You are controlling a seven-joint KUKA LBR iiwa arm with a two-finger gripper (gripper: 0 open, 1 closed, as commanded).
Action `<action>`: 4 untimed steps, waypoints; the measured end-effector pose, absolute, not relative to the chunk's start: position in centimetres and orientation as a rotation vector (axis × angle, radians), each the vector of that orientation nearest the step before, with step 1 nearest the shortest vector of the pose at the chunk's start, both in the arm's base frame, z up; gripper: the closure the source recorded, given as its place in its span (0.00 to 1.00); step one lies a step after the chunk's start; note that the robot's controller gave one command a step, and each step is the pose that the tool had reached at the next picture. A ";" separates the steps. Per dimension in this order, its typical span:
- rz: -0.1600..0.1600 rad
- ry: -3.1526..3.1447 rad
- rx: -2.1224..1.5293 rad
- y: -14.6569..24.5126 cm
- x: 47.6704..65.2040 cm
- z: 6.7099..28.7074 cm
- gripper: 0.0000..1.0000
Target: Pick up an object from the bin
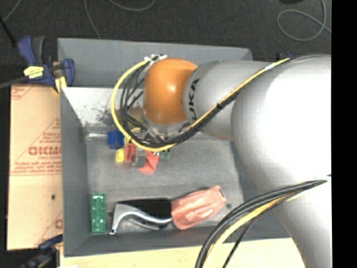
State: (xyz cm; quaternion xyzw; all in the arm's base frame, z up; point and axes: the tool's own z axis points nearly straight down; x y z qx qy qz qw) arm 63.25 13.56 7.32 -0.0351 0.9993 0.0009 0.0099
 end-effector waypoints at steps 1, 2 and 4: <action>0.003 3.122 -0.111 13.7 63.1 10.4 1.00; 0.006 3.110 -0.100 13.6 63.6 11.3 1.00; 0.005 3.118 -0.101 13.6 63.1 7.3 1.00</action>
Offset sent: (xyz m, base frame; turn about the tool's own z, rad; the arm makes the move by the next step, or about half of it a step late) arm 0.0031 -0.0043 -0.0032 0.0202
